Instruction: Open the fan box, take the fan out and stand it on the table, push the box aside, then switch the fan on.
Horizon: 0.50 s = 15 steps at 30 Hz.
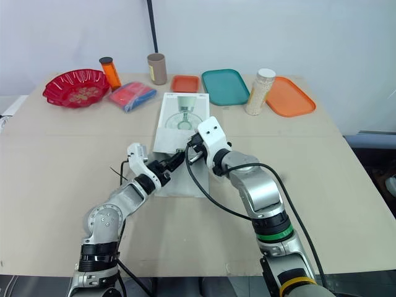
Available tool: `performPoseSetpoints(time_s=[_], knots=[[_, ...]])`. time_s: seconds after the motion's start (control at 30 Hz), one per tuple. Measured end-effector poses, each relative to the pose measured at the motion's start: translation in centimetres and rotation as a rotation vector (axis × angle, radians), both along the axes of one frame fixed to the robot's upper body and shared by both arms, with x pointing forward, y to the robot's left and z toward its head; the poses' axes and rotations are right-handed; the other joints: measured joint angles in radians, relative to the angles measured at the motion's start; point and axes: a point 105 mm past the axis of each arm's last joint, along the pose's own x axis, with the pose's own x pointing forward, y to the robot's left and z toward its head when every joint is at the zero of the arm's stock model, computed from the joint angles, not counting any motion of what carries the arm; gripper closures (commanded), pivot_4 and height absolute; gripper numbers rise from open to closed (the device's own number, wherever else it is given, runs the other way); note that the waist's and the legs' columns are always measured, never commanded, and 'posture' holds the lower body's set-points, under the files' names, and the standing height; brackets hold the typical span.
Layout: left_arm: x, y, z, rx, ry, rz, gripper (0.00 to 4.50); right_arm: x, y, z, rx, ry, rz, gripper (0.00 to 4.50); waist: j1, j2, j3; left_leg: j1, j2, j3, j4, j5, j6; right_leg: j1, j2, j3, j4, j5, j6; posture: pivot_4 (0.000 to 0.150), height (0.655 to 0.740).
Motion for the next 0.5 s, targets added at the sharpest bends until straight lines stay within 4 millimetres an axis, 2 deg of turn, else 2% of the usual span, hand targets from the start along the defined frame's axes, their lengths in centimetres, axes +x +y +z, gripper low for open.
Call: performPoseSetpoints(time_s=[0.23,0.4,0.5], knots=[[0.34,-0.28,-0.03,-0.016,0.003,0.004,0.56,-0.01,-0.03,0.00,-0.002,0.000,-0.001,4.50,0.000,0.000,0.000,0.000,0.000,0.000,0.000,0.000,0.000,0.000,0.000,0.000,0.000,0.000,0.000,0.150,0.7400],[0.39,-0.72,-0.01,-0.059,0.019,-0.016,2.00,-0.04,-0.18,-0.08,-0.007,0.003,-0.007,4.50,0.000,0.000,0.000,0.000,0.000,0.000,0.000,0.000,0.000,0.000,0.000,0.000,0.000,0.001,0.001,0.150,0.7400],[0.37,-0.76,-0.04,-0.071,0.025,-0.020,2.11,-0.06,-0.21,-0.07,-0.007,0.003,-0.008,4.50,0.000,0.000,0.000,0.000,0.000,0.000,0.000,0.000,0.000,0.000,0.000,0.000,0.000,0.001,0.001,0.150,0.7400]])
